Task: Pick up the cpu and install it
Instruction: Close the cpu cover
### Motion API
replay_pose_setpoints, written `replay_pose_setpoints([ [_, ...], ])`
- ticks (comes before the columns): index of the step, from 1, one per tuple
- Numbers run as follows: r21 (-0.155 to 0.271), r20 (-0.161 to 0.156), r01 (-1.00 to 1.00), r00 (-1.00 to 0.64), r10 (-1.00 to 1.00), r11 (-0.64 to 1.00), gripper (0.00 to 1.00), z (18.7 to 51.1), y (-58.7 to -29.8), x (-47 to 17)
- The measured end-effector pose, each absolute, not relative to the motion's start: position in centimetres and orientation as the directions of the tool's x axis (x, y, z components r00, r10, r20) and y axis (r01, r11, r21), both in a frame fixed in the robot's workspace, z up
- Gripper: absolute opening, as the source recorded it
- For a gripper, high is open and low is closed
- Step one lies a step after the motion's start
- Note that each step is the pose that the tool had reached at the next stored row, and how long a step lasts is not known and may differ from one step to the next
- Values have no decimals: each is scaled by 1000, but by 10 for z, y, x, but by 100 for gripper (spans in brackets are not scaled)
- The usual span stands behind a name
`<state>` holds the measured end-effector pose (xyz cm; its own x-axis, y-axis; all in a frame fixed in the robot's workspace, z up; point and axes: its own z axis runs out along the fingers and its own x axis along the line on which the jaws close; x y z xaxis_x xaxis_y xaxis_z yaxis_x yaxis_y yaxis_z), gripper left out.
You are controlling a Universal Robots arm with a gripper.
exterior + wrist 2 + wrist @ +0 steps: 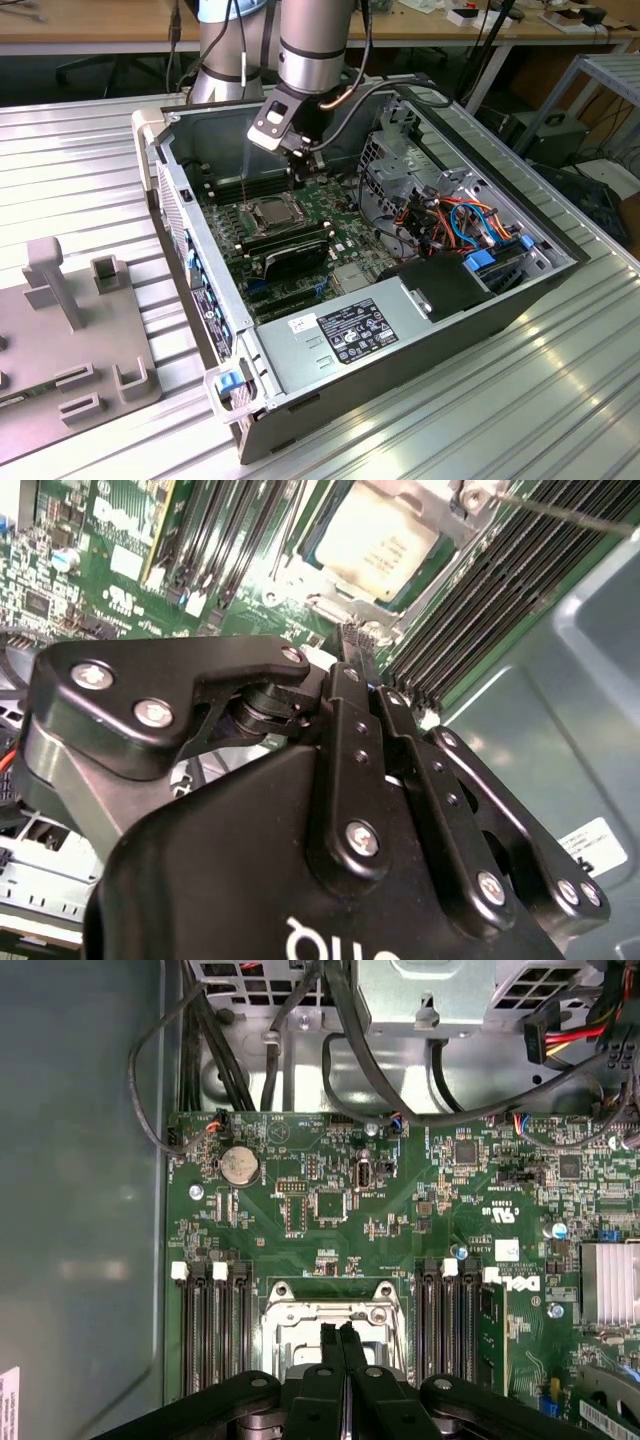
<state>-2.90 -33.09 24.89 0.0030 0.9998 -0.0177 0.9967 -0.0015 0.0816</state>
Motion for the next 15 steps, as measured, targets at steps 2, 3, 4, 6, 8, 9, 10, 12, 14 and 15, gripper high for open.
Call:
replay_pose_setpoints([
  [2,82,-18,997,3,1000,-2,11,248,-331,-35],
  [3,82,-19,997,3,1000,-2,11,247,-331,-38],
  [4,82,-19,997,3,1000,-1,11,246,-331,-43],
  [6,82,-20,997,3,1000,-1,11,244,-331,-50],
  [8,82,-21,997,3,1000,-1,11,243,-330,-56],
  [9,82,-22,997,3,1000,-1,11,242,-330,-58],
  [10,82,-22,997,3,1000,-1,11,241,-330,-61],
  [12,82,-23,997,3,1000,-1,11,240,-330,-66],
  [14,82,-24,997,3,1000,-1,11,238,-330,-70],
  [15,82,-24,997,3,1000,-1,11,237,-330,-72],
])
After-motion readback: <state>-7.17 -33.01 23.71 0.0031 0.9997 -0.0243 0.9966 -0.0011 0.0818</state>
